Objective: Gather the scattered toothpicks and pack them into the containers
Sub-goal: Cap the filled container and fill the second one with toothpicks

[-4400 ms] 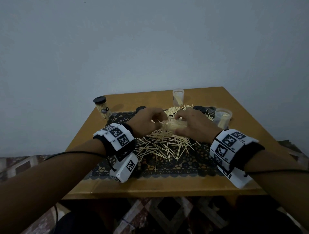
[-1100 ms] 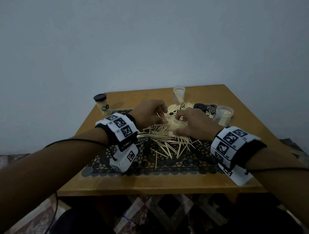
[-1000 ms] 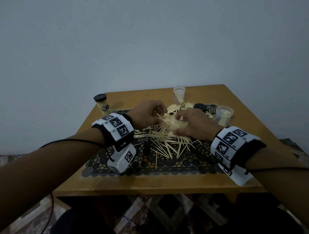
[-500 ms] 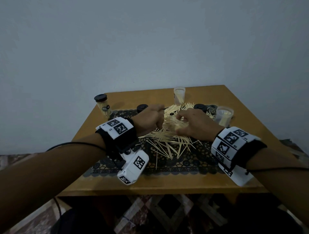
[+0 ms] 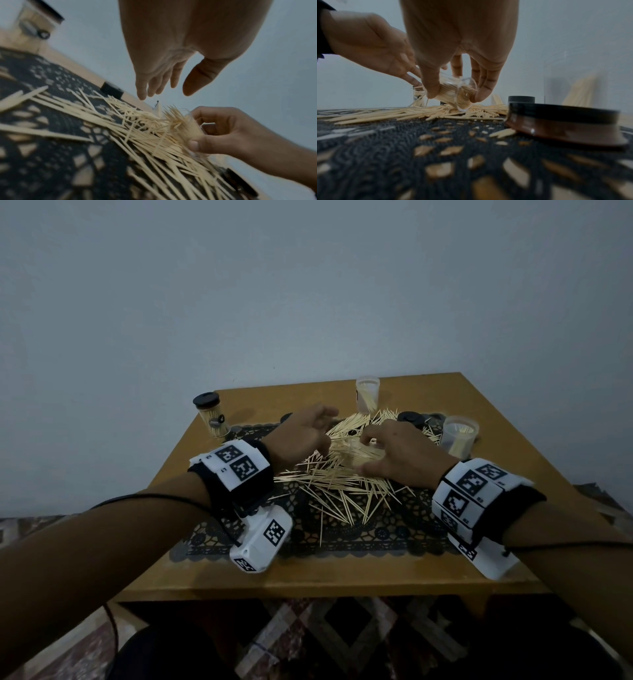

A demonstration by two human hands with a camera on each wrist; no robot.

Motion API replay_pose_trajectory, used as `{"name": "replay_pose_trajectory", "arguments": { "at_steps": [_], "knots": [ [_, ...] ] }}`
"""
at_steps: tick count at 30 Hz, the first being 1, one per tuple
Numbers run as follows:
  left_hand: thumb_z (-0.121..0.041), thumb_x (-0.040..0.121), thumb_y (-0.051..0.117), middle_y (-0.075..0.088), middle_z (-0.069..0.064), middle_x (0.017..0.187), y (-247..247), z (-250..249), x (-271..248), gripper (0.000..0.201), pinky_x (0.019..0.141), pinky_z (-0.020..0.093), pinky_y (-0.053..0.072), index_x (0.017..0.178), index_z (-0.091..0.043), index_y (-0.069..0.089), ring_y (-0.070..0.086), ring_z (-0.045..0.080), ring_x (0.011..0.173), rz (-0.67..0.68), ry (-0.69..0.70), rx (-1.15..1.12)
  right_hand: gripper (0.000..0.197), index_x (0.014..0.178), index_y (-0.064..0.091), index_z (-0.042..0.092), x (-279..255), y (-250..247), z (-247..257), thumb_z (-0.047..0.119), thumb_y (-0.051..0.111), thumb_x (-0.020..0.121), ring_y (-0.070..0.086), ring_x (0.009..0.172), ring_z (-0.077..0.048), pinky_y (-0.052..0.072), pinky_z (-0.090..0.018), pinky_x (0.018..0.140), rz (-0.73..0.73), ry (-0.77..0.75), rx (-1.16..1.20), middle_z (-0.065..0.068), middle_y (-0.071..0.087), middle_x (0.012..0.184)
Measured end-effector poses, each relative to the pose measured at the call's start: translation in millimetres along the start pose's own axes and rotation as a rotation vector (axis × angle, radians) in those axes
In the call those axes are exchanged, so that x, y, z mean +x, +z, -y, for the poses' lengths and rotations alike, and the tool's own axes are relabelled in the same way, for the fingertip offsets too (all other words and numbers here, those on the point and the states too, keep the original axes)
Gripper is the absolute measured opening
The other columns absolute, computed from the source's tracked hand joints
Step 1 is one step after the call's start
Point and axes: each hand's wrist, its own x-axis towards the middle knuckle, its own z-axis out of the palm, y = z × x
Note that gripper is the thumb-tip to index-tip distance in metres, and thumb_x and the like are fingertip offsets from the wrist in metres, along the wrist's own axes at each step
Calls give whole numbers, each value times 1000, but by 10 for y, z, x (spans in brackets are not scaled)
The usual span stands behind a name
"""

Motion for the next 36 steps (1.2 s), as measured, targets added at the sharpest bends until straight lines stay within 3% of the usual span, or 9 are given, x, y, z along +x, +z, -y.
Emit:
{"name": "replay_pose_trajectory", "arguments": {
  "at_steps": [2,5,9,12,22,25,28,32,36],
  "knots": [
    [5,87,52,48,11,138,-66,48,16,50,103,37,42,135,-6,43,45,23,129,-58,34,264,51,116,59,19,-1,0,1,47,76,77,56,100,-22,46,-32,80,8,6,12,-4,55,109],
    [-6,90,51,50,11,136,-115,137,31,43,99,33,40,133,-5,48,46,27,127,50,-32,636,53,119,58,19,-10,-6,6,46,76,77,57,102,-23,50,-37,85,0,11,27,-7,56,115],
    [-2,84,49,62,15,118,-28,129,-27,39,81,37,49,122,-2,56,59,31,99,266,-26,640,53,120,58,19,-14,-10,21,46,76,77,57,102,-23,49,-35,83,1,10,13,-6,54,114],
    [-2,82,48,64,19,114,62,92,-83,41,82,44,52,122,-2,57,60,33,98,328,-14,588,52,121,57,19,-8,-5,18,43,75,79,55,101,-22,44,-32,79,14,-2,-5,-1,49,106],
    [0,85,50,64,14,109,85,90,-37,32,83,41,53,116,-2,57,61,30,96,302,-12,578,50,120,57,19,2,3,-2,43,75,79,52,97,-20,37,-29,75,5,-15,-2,-1,50,106],
    [-3,87,51,58,11,98,57,101,5,8,74,33,46,94,-1,54,55,27,89,70,0,618,50,121,56,19,-4,9,-4,44,74,81,52,100,-20,37,-29,76,11,-19,0,-1,50,108],
    [-6,87,55,56,10,104,-24,117,54,18,67,28,43,104,-8,50,52,21,89,-196,28,580,52,121,56,19,-8,9,-7,45,74,80,53,100,-20,39,-29,77,21,-28,5,-4,52,111],
    [-5,87,58,50,9,138,-87,134,92,56,98,32,42,139,-13,41,49,24,124,-69,112,660,53,121,57,20,-11,-3,6,47,74,79,52,100,-19,39,-29,78,26,-34,21,-3,52,112],
    [-10,90,61,69,4,111,-84,194,103,28,77,13,43,118,-11,66,62,10,94,-42,203,712,53,121,57,21,-11,-8,12,46,74,78,51,100,-18,40,-30,79,22,-31,26,-3,53,112]
  ]
}}
